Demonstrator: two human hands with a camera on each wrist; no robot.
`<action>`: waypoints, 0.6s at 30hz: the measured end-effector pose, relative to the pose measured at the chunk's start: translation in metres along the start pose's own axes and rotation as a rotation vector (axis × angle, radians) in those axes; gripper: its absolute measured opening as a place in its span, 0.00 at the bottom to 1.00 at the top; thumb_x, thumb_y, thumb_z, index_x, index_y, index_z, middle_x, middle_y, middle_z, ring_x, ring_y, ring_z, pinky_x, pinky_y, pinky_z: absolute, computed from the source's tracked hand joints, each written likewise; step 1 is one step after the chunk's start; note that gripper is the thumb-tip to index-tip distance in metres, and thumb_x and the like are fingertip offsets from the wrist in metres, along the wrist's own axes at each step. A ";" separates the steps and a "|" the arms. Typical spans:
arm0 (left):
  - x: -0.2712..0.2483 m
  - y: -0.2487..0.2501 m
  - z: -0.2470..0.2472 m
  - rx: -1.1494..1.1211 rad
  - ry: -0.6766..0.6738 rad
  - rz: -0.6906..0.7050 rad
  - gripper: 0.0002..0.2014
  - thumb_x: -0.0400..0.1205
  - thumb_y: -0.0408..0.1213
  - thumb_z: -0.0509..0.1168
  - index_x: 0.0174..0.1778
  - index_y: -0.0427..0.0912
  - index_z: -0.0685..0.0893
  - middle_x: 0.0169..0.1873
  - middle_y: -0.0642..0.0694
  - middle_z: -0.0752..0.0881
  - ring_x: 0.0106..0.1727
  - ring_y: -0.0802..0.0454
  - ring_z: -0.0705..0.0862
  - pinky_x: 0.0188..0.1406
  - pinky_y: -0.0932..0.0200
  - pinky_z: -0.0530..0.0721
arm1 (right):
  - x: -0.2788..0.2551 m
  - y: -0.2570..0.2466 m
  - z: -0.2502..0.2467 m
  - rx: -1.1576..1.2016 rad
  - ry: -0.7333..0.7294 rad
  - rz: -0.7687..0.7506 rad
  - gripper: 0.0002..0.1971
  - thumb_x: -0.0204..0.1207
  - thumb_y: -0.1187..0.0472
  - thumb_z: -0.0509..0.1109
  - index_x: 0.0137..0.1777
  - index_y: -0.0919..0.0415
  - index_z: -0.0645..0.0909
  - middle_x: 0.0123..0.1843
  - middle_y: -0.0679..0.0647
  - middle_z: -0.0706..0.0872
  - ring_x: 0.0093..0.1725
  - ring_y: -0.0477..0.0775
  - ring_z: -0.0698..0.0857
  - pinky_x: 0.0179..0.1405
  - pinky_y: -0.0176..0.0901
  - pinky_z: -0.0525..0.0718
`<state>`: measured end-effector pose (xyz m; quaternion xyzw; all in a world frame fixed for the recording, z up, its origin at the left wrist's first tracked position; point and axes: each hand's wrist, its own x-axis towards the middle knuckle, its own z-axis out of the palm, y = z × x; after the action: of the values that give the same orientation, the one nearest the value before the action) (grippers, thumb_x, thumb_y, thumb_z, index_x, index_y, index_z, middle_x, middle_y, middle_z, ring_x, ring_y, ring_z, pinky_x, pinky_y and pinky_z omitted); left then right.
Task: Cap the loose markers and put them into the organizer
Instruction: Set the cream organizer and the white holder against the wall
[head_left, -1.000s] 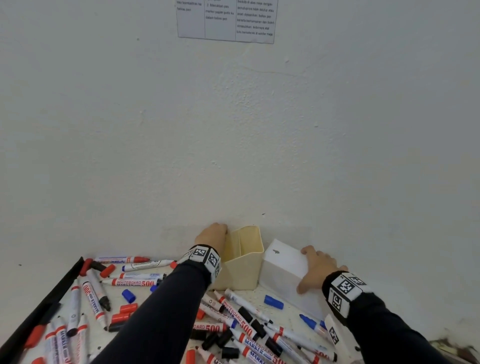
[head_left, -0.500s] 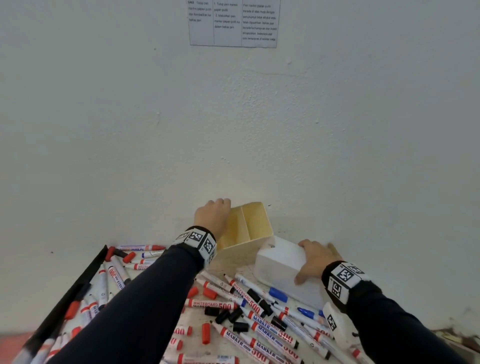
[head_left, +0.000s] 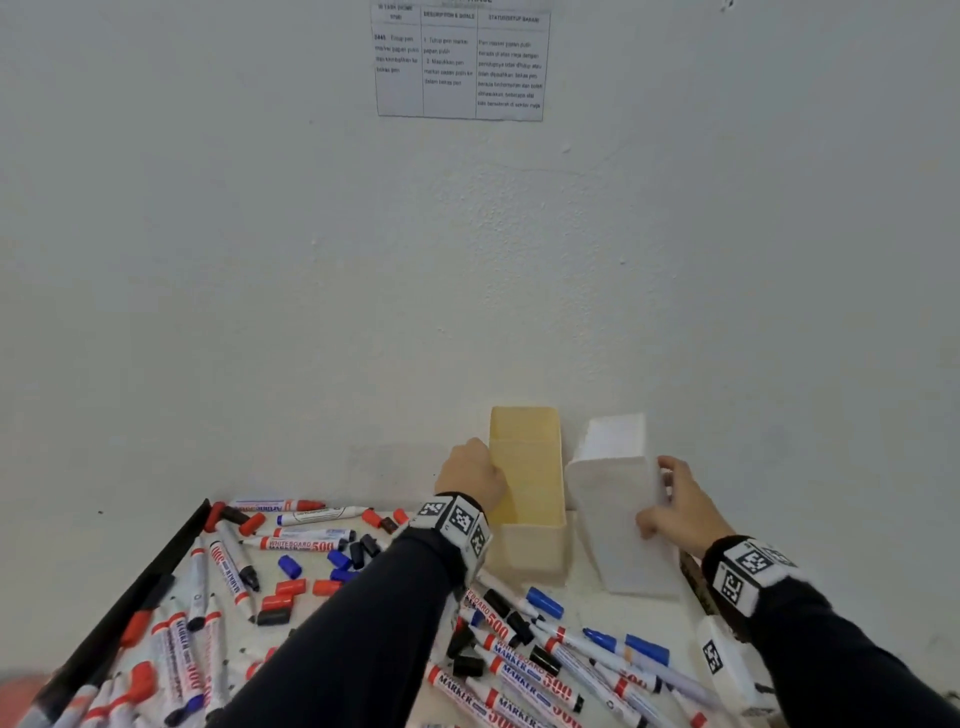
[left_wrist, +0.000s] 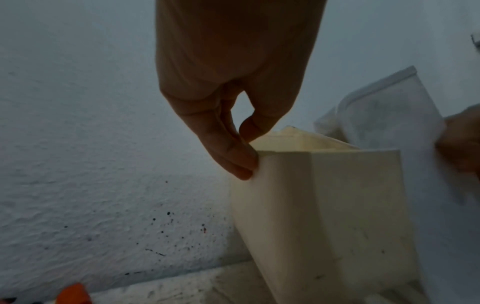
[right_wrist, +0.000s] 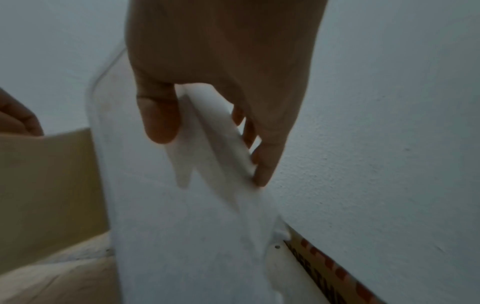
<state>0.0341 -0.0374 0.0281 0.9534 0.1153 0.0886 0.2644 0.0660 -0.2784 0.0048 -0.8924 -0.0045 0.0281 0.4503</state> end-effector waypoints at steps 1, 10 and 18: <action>0.000 0.002 0.007 -0.011 -0.015 -0.002 0.10 0.82 0.34 0.56 0.55 0.32 0.74 0.55 0.35 0.80 0.53 0.39 0.83 0.47 0.52 0.81 | 0.001 0.003 0.001 0.098 -0.034 0.014 0.42 0.59 0.75 0.70 0.72 0.54 0.60 0.60 0.56 0.76 0.59 0.62 0.78 0.59 0.59 0.81; 0.004 0.012 0.041 -0.084 -0.068 -0.011 0.10 0.82 0.31 0.55 0.55 0.31 0.75 0.55 0.35 0.80 0.53 0.40 0.83 0.44 0.56 0.79 | 0.013 0.027 0.001 0.142 0.162 0.018 0.30 0.69 0.76 0.65 0.71 0.63 0.65 0.61 0.65 0.78 0.59 0.63 0.79 0.57 0.53 0.80; 0.002 0.006 0.057 -0.080 -0.092 -0.045 0.10 0.83 0.28 0.53 0.56 0.30 0.75 0.57 0.34 0.79 0.54 0.40 0.82 0.50 0.53 0.81 | -0.004 0.013 0.017 0.331 0.424 -0.173 0.33 0.79 0.51 0.64 0.78 0.56 0.52 0.75 0.59 0.63 0.69 0.59 0.71 0.61 0.45 0.73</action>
<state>0.0501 -0.0696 -0.0164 0.9423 0.1208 0.0432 0.3093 0.0611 -0.2727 -0.0158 -0.7891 0.0182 -0.1972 0.5814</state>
